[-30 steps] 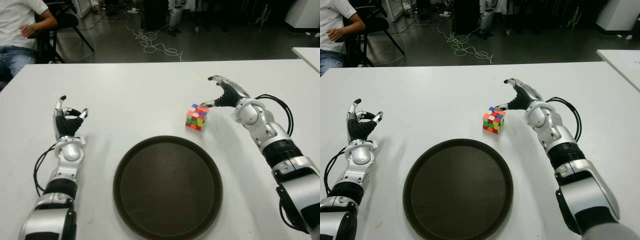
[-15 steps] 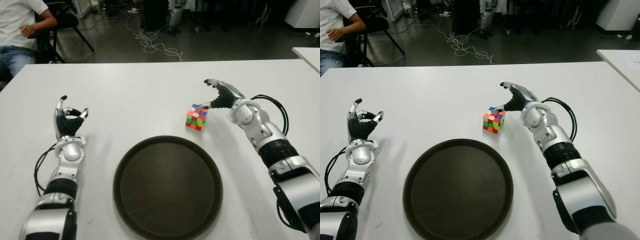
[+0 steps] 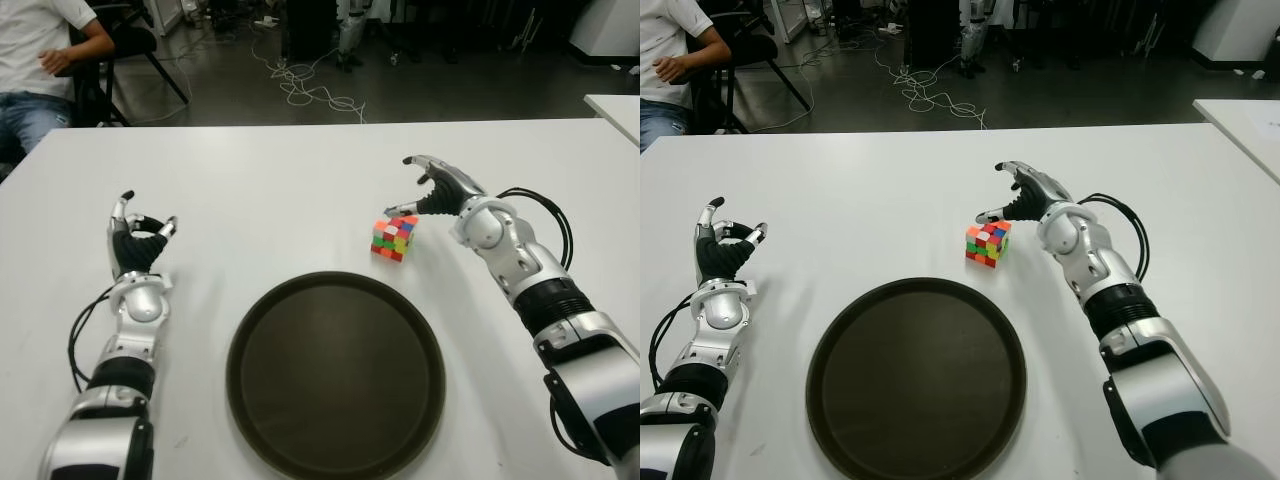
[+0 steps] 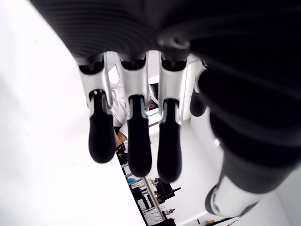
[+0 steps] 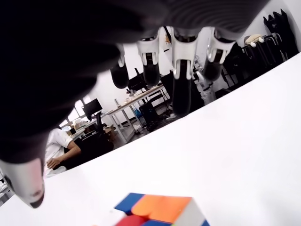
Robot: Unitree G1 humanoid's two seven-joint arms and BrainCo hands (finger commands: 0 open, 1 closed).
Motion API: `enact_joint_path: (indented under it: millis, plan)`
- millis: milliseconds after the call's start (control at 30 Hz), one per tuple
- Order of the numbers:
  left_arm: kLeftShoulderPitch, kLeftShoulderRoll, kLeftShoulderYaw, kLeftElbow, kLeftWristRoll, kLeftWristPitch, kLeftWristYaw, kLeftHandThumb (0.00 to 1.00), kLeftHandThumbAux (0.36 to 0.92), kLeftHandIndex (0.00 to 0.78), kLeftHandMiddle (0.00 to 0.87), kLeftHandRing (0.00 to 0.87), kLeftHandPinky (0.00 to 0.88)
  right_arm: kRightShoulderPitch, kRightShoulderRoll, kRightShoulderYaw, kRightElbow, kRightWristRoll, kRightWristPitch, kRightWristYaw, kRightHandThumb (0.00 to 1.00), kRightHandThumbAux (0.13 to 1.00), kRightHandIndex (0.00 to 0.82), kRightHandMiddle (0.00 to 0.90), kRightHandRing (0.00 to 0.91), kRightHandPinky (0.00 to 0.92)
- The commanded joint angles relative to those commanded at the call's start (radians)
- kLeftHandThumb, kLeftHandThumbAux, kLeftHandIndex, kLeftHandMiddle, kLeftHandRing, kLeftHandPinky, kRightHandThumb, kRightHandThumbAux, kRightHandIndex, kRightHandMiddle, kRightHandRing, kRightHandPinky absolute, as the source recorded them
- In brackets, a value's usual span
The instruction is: Pick up the Rubik's Cube and put it in the plate
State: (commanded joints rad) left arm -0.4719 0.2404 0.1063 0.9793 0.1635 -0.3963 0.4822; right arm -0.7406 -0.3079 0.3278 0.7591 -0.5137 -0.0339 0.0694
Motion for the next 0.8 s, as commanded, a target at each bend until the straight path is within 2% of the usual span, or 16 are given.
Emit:
enact_joint_path:
  millis: [100,400,467,500,600,800]
  plan:
    - [0.000,-0.001,0.001,-0.001,-0.001,0.001,0.000,0.332,0.787,0.135,0.458,0.525,0.573,0.000,0.001,0.001,0.003,-0.001,0.001,-0.002,0.000,0.587,0.023,0.062,0.075,0.069]
    - [-0.004,-0.002,0.002,0.006,-0.004,0.003,-0.006,0.322,0.792,0.132,0.601,0.652,0.656,0.008,0.003,-0.001,0.001,0.003,-0.014,-0.009,0.000,0.598,0.069,0.087,0.091,0.087]
    - [-0.004,-0.002,0.003,0.009,-0.004,0.002,-0.002,0.328,0.789,0.136,0.570,0.626,0.628,0.010,0.005,0.001,-0.001,0.003,-0.016,-0.007,0.000,0.596,0.074,0.087,0.091,0.086]
    - [-0.004,-0.003,0.003,0.009,-0.004,0.002,0.001,0.328,0.783,0.138,0.496,0.556,0.570,0.011,0.006,0.002,-0.002,0.003,-0.016,-0.007,0.000,0.607,0.088,0.099,0.104,0.097]
    - [-0.004,-0.003,0.002,0.009,-0.002,0.003,0.005,0.324,0.776,0.139,0.410,0.477,0.513,0.010,0.010,0.006,-0.002,0.002,-0.015,-0.001,0.000,0.619,0.101,0.114,0.120,0.114]
    - [-0.004,-0.006,0.000,0.004,-0.001,0.008,0.005,0.309,0.775,0.138,0.429,0.490,0.514,0.006,0.014,0.021,0.002,-0.004,-0.018,0.012,0.000,0.620,0.092,0.135,0.161,0.151]
